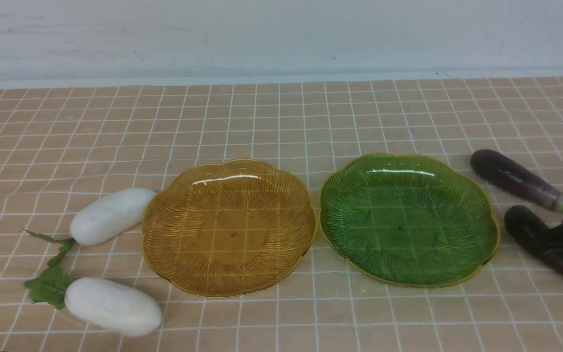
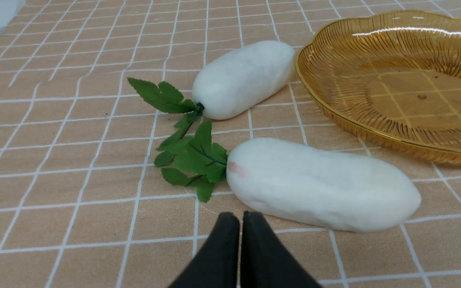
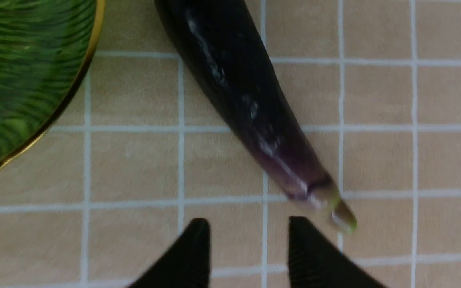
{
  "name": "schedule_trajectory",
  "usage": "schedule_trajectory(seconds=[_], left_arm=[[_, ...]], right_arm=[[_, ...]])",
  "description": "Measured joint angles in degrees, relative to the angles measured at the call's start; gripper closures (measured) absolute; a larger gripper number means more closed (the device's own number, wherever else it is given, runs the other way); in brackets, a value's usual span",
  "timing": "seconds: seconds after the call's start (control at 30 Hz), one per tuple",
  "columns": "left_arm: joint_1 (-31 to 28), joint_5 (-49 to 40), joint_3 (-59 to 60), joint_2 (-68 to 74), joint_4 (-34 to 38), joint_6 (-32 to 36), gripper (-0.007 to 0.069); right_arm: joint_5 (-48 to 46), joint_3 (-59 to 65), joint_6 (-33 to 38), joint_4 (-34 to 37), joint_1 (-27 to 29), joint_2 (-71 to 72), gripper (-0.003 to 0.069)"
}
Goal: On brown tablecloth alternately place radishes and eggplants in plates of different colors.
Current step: 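Put the eggplants into the green plate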
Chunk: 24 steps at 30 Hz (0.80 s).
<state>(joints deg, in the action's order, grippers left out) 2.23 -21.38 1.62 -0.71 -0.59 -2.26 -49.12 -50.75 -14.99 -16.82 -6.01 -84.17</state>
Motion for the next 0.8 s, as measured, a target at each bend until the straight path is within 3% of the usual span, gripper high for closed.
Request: schedule_trajectory(seconds=[0.07, 0.1, 0.17, 0.33, 0.5, 0.6, 0.67, 0.8], left_arm=[[0.0, 2.5, 0.0, 0.0, 5.5, -3.8, 0.0628], [0.0, 2.8, 0.0, 0.0, 7.1, -4.3, 0.0628], [0.0, 5.9, 0.0, 0.0, 17.0, -11.6, 0.0628], [0.0, 9.0, 0.0, 0.0, 34.3, -20.0, 0.0628], [0.0, 11.9, 0.0, 0.0, 40.4, -20.7, 0.0628], [0.1, 9.6, -1.9, 0.0, 40.9, -18.2, 0.0628], [0.2, 4.8, -6.4, 0.5, 40.9, -14.4, 0.0628], [0.2, -8.1, -18.2, 9.1, 38.9, -7.3, 0.0628]], right_arm=[[1.8, -1.4, 0.2, -2.5, 0.0, -4.4, 0.0293], [1.8, -1.5, 0.2, -2.8, 0.0, -4.7, 0.0293], [3.1, -3.8, -0.8, -6.1, 0.0, -9.9, 0.0209], [3.6, -7.5, -3.3, -10.1, 0.0, -17.0, 0.0153], [4.0, -10.4, -3.6, -12.2, 0.0, -22.4, 0.0161], [4.0, -10.9, -3.6, -12.2, 0.0, -23.8, 0.0229], [2.6, -11.8, -2.9, -12.2, 0.0, -24.0, 0.034], [-5.7, -16.7, -1.6, -11.3, 0.0, -22.7, 0.0334]])
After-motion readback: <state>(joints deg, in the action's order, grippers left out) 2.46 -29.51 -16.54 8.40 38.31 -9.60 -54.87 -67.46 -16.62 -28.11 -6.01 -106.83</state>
